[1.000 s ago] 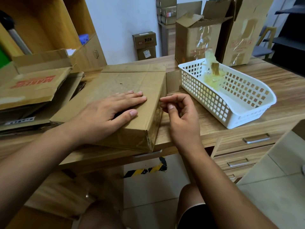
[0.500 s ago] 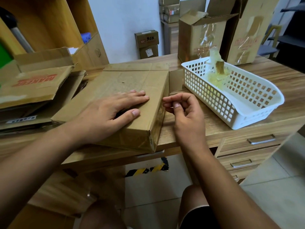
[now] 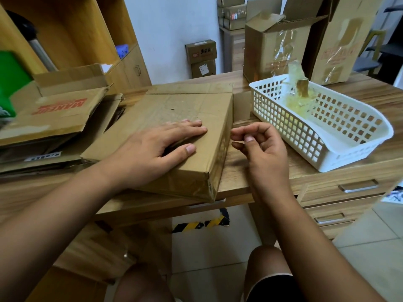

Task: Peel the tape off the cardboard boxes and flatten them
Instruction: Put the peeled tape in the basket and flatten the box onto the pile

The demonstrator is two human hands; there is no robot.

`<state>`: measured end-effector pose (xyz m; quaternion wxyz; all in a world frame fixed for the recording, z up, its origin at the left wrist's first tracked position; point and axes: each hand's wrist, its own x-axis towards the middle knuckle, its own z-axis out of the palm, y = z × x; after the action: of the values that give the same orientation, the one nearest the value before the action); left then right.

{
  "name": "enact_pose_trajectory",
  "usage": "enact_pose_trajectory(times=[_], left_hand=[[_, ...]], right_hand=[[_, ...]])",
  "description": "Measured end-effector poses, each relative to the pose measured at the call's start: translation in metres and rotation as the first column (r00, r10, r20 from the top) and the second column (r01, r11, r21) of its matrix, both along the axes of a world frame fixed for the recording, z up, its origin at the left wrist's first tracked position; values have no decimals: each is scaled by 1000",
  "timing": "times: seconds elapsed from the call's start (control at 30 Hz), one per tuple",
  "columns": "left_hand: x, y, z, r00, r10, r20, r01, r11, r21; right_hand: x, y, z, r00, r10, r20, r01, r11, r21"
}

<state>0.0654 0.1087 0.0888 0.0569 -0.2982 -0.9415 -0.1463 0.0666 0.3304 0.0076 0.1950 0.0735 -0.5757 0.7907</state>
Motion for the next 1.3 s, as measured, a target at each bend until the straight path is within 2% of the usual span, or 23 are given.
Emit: enact_pose_trajectory(times=[0.43, 0.73, 1.17, 1.3], left_hand=[[0, 0, -1, 1000, 8, 7, -8, 1000, 11], [-1, 0, -1, 1000, 9, 8, -9, 1000, 10], [0, 1, -1, 1000, 20, 12, -20, 1000, 9], [0, 1, -1, 1000, 21, 20, -21, 1000, 22]], right_hand=[[11, -5, -5, 996, -49, -78, 57, 992, 109], [8, -4, -2, 999, -38, -28, 40, 996, 84], [12, -5, -3, 996, -62, -71, 75, 976, 202], [10, -4, -3, 996, -40, -81, 64, 949, 309]])
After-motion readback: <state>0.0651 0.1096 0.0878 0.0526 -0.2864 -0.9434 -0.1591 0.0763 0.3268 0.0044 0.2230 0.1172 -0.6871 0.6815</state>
